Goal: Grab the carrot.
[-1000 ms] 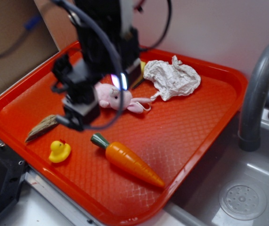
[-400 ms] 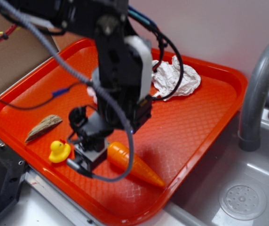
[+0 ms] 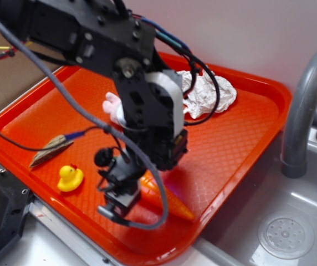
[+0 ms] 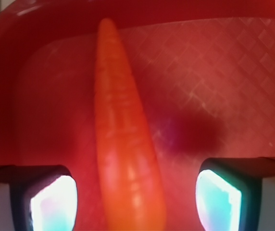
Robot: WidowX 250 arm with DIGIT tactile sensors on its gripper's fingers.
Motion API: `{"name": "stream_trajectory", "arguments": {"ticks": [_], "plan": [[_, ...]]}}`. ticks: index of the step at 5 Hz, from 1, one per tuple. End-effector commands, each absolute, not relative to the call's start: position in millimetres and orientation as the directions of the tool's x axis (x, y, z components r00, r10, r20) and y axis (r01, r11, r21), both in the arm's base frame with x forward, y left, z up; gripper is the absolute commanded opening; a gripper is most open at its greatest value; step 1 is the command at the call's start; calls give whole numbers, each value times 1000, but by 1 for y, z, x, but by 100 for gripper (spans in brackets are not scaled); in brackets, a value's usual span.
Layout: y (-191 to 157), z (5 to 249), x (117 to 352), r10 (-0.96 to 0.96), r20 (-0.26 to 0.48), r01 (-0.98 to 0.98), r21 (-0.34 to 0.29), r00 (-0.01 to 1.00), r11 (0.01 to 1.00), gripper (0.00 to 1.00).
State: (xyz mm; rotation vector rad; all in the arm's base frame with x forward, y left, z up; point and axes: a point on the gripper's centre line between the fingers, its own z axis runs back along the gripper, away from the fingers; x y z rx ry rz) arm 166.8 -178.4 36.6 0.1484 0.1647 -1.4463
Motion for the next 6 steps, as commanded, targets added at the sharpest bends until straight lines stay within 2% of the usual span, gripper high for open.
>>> {"name": "stream_trajectory", "arguments": {"ticks": [1, 2, 3, 4, 5, 6], "plan": [[-175, 24, 147, -970, -219, 994, -15, 103, 109, 30], [-174, 30, 150, -968, -185, 986, 21, 168, 167, 0], [-164, 43, 156, -926, -154, 939, 88, 344, 334, 0], [-141, 74, 176, -818, -65, 816, 150, 571, 558, 0], [-119, 112, 201, -654, 0, 652, 60, 757, 756, 0], [-107, 147, 206, -446, 37, 444, 44, 894, 895, 0]]}}
